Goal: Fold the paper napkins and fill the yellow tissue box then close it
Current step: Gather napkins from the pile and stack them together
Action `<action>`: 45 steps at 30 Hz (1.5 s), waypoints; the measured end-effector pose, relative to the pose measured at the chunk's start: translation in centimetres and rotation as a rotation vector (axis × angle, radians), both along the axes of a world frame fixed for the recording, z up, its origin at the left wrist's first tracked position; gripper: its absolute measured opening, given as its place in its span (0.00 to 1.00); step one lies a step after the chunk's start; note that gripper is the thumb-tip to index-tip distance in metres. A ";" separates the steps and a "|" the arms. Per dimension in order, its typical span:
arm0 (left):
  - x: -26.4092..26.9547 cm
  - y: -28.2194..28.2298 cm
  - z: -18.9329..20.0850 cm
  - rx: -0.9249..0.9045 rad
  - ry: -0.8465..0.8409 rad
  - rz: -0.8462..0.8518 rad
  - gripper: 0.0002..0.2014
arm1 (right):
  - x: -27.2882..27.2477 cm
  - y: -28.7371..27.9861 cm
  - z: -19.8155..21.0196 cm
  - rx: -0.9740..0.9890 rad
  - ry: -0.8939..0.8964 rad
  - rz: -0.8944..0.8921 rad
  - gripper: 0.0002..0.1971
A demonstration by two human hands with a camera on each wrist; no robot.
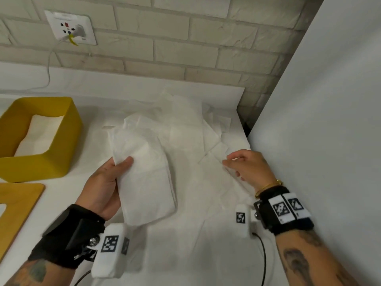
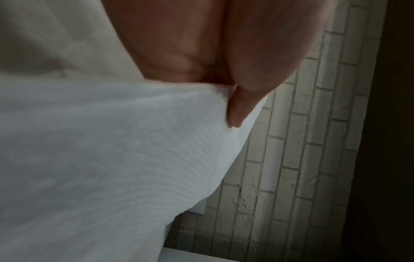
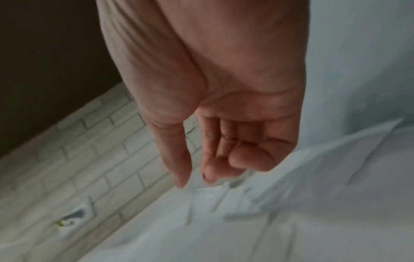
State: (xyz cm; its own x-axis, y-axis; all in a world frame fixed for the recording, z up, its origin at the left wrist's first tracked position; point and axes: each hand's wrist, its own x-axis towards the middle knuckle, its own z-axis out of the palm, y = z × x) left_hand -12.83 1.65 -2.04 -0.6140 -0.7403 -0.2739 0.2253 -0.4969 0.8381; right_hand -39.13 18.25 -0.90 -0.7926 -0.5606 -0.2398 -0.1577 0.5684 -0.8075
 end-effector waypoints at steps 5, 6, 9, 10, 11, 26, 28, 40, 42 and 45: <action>-0.3 0.6 -0.3 0.024 -0.010 -0.023 0.14 | -1.2 -1.3 -1.8 0.202 0.022 0.162 0.10; -0.3 0.6 -0.4 0.026 -0.012 -0.020 0.14 | -1.0 -1.7 -2.0 0.196 0.034 0.184 0.08; 0.2 0.4 -0.6 0.031 -0.010 -0.001 0.14 | -0.8 -2.2 -1.9 0.170 0.080 0.175 0.06; 0.4 0.3 -0.6 0.032 -0.010 0.008 0.14 | -0.9 -2.3 -1.8 0.155 0.086 0.161 0.06; 0.6 0.2 -0.6 0.034 -0.009 0.013 0.14 | -1.0 -2.4 -1.8 0.145 0.084 0.150 0.08; 0.8 -0.8 0.1 0.007 0.011 0.037 0.14 | -0.9 -2.1 5.4 -0.414 0.277 0.188 0.07; 0.8 -1.3 0.3 -0.009 0.017 0.036 0.14 | -0.1 -1.8 8.0 -0.551 0.308 0.190 0.07; -0.9 -0.2 2.0 0.010 0.012 -0.054 0.16 | 5.2 -3.1 13.5 -0.708 -0.273 0.759 0.09; -1.6 0.8 2.0 0.062 0.028 -0.109 0.19 | 5.3 -4.9 11.8 -0.595 -0.250 0.721 0.09; -2.5 2.3 2.0 0.110 0.060 -0.178 0.21 | 5.4 -7.2 8.5 -0.341 -0.038 0.673 0.08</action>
